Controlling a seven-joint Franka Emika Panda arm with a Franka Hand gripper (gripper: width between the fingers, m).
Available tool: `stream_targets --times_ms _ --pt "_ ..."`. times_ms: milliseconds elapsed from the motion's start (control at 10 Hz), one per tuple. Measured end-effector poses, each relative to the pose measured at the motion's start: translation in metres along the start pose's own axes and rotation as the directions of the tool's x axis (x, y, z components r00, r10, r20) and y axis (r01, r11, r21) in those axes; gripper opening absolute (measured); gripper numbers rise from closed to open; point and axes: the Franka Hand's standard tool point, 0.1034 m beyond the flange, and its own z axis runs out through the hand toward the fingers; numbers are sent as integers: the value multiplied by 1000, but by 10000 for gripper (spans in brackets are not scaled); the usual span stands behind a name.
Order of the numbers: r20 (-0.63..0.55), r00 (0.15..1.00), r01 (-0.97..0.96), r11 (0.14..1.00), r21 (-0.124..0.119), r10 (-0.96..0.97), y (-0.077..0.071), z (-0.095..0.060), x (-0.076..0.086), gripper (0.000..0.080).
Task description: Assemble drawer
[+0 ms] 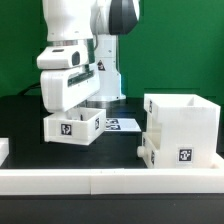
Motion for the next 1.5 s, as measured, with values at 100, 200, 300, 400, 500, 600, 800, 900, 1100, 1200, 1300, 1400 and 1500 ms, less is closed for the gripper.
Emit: stream_targets --times_ms 100,200,300,400,500,600,800,900,1100,1200,1300,1400,1500 --pt "5 996 84 996 1 -84 0 0 -1 42" --pt "11 984 178 984 2 -178 4 -2 1 42" --pt "18 963 269 963 2 -269 12 -7 7 42" --pt "26 941 337 942 1 -337 19 -9 14 42" --pt "34 917 398 917 4 -398 28 -11 24 42" --pt "29 912 409 912 11 -409 36 -10 36 42" --pt "28 916 401 916 16 -401 34 -7 31 42" --pt "27 916 401 916 17 -401 34 -7 32 42" --pt "23 921 388 921 26 -389 36 -6 37 42" --pt "19 918 397 918 18 -397 46 -7 47 42" --pt "15 921 389 921 12 -389 51 -8 55 42" --pt "11 926 376 926 15 -377 53 -7 62 42" --pt "9 928 373 928 15 -373 54 -6 70 42"
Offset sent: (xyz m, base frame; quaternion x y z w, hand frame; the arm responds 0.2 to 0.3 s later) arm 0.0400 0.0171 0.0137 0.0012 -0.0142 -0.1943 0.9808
